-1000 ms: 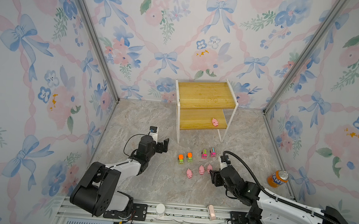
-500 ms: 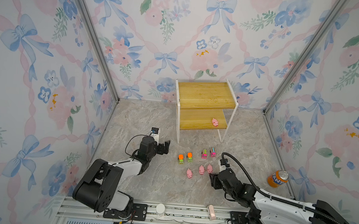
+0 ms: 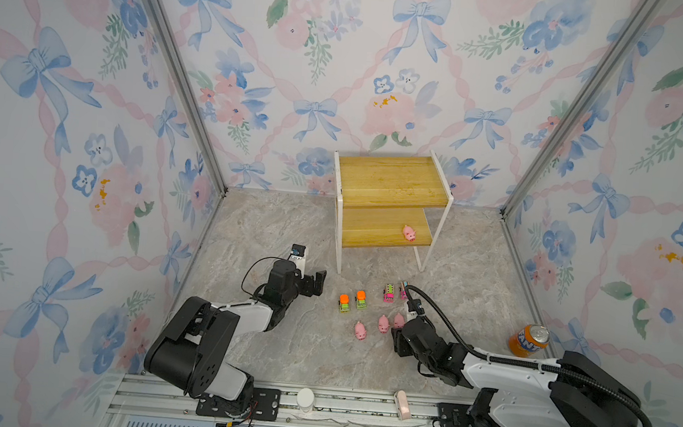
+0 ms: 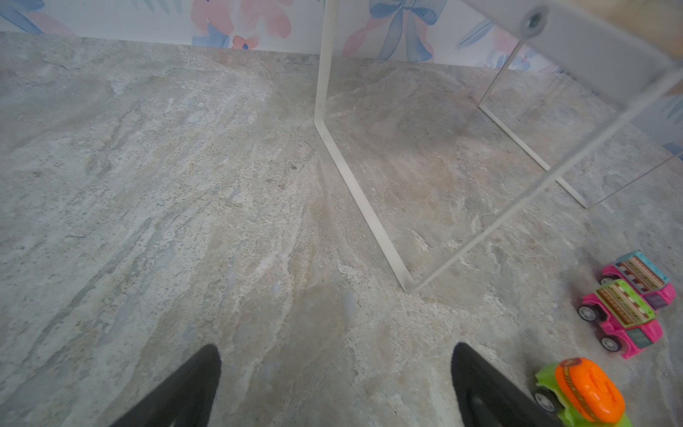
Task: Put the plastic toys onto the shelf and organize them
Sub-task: 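Lower the open right gripper around the pink pig nearest the trucks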
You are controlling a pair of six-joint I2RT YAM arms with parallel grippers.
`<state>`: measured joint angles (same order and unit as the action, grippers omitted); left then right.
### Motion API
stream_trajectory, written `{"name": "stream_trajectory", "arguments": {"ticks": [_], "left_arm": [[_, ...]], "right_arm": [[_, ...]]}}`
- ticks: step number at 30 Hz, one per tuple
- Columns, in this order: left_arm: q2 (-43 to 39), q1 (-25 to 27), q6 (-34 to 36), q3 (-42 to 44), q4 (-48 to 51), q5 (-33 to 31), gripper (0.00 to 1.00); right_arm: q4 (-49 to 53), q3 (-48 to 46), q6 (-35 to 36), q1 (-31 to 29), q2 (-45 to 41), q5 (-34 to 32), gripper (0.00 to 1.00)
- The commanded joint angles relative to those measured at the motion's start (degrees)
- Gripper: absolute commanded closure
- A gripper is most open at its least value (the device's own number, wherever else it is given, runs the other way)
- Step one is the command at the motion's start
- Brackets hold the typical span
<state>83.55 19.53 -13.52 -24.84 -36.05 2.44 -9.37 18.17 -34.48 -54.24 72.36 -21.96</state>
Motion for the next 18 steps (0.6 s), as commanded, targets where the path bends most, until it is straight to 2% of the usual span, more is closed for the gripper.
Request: {"name": "stream_trajectory", "arguments": {"ticks": [1,18], "left_arm": [[0.59,0.25,1.38,-0.93,0.02,-0.12,0.02],[1.10,0.29,1.87,-1.13,0.02,-0.34,0.02]], "right_arm": [[-1.66,0.25,0.29,0.69,0.61,-0.71,0.41],[-3.63,-1.85,2.33,4.30,-0.45,-0.46,0.51]]}}
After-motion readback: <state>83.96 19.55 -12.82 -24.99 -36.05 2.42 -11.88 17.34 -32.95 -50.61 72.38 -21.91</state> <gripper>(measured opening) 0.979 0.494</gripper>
